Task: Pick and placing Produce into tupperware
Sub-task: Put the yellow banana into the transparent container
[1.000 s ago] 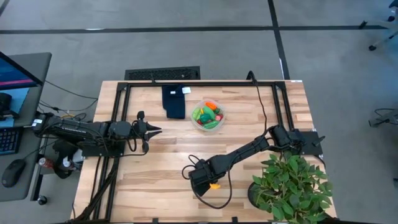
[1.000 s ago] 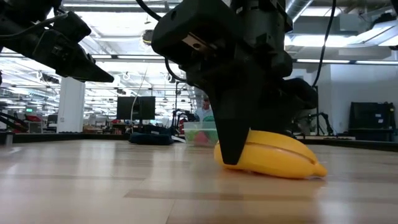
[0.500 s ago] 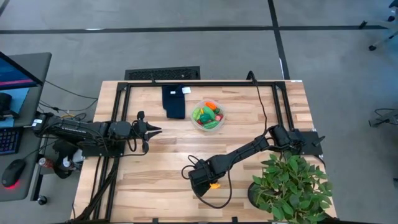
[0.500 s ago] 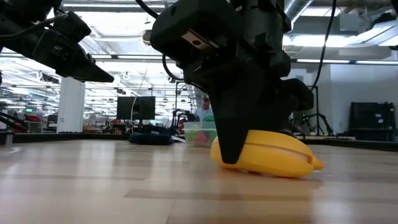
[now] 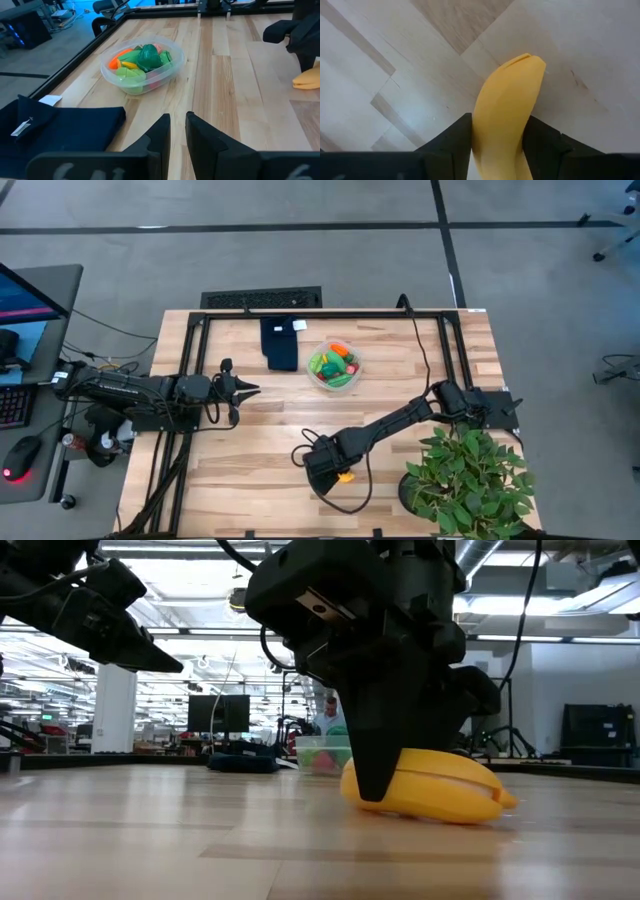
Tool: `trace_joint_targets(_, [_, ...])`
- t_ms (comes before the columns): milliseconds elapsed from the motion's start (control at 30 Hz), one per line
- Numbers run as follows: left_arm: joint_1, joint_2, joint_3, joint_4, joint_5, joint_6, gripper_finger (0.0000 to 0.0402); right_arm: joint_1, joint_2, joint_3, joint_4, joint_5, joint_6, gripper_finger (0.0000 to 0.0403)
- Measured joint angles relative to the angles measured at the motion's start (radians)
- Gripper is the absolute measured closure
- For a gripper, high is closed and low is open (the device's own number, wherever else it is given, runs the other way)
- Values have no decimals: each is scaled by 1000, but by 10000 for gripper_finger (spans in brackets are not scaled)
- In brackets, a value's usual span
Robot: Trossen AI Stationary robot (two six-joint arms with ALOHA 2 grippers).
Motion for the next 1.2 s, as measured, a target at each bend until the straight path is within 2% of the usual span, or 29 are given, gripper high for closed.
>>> trace_joint_targets(133, [0,0,0,-1,0,0,352,-3,0,1,-9,-2,-3,248])
trace_joint_targets(300, [0,0,0,-1,0,0,352,-4,-1,64,-97,19,-35,239])
trace_joint_targets(800, [0,0,0,-8,0,0,352,-16,-2,314,-391,252,-137,251])
trace_joint_targets(1067, [0,0,0,-8,0,0,352,-37,-2,396,-546,363,-156,241])
trace_joint_targets(1200, [0,0,0,-8,0,0,352,-50,-2,430,-636,464,-156,248])
